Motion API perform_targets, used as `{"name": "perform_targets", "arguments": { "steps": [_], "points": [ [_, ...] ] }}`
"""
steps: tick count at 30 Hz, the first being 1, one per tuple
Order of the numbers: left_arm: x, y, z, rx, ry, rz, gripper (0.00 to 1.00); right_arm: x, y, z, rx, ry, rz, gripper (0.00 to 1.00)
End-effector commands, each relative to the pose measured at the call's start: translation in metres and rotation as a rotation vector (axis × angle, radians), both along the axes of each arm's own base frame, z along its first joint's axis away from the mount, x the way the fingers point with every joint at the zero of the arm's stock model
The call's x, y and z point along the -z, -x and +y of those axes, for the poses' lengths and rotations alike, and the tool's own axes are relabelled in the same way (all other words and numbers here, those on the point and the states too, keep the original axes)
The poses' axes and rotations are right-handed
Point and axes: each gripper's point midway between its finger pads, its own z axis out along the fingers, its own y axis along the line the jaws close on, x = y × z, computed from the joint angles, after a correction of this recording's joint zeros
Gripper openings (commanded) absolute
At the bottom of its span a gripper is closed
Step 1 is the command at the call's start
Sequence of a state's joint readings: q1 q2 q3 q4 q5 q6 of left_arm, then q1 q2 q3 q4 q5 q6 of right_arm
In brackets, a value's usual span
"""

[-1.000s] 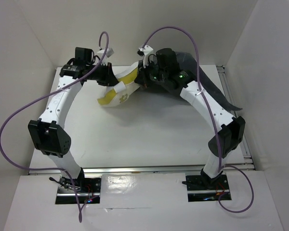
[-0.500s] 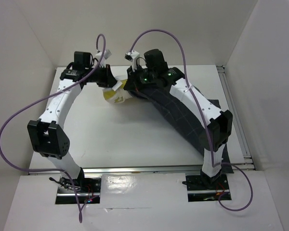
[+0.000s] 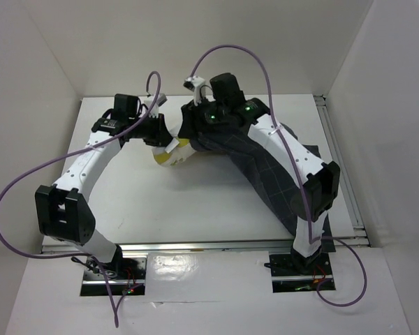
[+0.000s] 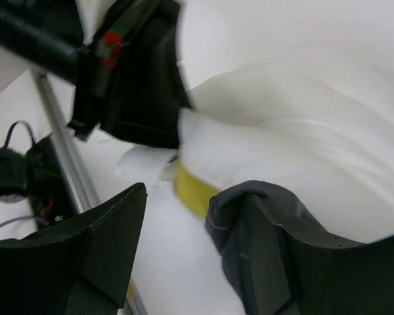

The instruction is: Put the pillow into the pillowcase

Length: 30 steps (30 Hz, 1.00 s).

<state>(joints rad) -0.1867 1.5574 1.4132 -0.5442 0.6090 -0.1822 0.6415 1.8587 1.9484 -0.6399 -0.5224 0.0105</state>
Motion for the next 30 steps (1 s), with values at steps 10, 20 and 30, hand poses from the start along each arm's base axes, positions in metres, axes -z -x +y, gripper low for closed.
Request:
{"name": "perform_targets", "arguments": {
  "steps": [10, 20, 30],
  "points": [
    [-0.008, 0.012, 0.005, 0.012, -0.049, -0.097, 0.00, -0.080, -0.108, -0.127, 0.565, -0.046, -0.220, 0.69],
    [-0.020, 0.012, 0.001, 0.036, -0.241, -0.319, 0.00, 0.068, -0.105, -0.125, 0.503, 0.260, 0.015, 0.68],
    [-0.029, 0.017, 0.004, 0.040, -0.261, -0.373, 0.00, 0.125, -0.139, -0.177, 0.689, 0.507, -0.085, 0.65]
  ]
}}
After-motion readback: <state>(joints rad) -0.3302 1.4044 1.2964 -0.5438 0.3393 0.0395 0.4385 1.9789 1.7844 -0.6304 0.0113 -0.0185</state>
